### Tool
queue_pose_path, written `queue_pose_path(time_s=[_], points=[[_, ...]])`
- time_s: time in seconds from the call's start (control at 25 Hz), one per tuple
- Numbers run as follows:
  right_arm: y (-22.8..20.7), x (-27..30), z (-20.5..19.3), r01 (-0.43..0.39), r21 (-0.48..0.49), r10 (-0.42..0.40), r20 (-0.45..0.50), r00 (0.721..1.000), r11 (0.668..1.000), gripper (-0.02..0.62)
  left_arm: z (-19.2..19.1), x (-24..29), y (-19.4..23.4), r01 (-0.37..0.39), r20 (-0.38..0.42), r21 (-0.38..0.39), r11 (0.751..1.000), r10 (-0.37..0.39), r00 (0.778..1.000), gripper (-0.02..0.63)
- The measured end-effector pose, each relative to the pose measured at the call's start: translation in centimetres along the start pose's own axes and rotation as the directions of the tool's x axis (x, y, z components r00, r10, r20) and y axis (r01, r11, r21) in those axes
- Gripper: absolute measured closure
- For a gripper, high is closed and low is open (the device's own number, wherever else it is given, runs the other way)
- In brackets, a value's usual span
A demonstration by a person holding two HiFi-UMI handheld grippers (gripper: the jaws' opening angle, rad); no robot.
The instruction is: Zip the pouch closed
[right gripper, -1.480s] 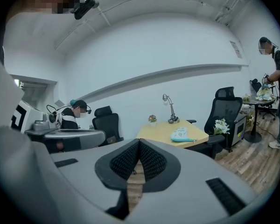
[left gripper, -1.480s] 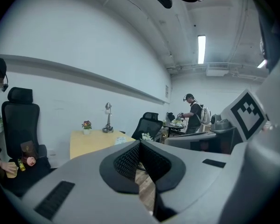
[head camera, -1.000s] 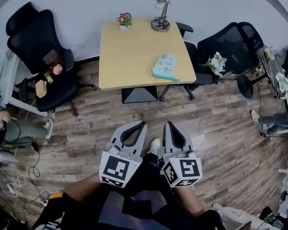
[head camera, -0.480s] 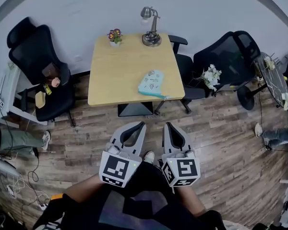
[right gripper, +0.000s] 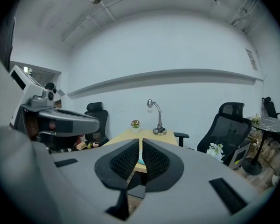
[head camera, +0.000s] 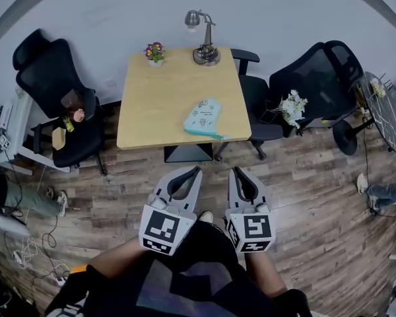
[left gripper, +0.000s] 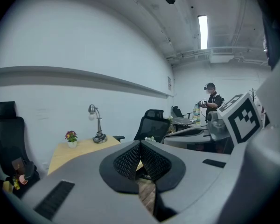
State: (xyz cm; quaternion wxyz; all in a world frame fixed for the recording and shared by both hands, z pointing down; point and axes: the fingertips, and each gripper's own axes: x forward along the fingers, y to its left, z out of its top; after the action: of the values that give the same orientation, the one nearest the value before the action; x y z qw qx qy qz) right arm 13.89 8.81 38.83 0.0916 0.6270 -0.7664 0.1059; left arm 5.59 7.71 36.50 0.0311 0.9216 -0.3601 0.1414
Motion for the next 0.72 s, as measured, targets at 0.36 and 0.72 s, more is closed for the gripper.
queue_pose_path(time_s=[0.36, 0.72], points=[[-1.0, 3.6, -2.1, 0.020, -0.048, -0.025, -0.109, 0.994, 0.999, 0.577, -2.0, 2.6, 2.0, 0.039, -0.042, -0.034, 0.999, -0.040, 0.998, 0.595], [-1.3, 7.8, -2.0, 0.095, -0.055, -0.103, -0.178, 0.979, 0.994, 0.577, -1.7, 5.7, 5.9, 0.132, -0.041, -0.022, 0.991, -0.133, 0.990, 0.596]])
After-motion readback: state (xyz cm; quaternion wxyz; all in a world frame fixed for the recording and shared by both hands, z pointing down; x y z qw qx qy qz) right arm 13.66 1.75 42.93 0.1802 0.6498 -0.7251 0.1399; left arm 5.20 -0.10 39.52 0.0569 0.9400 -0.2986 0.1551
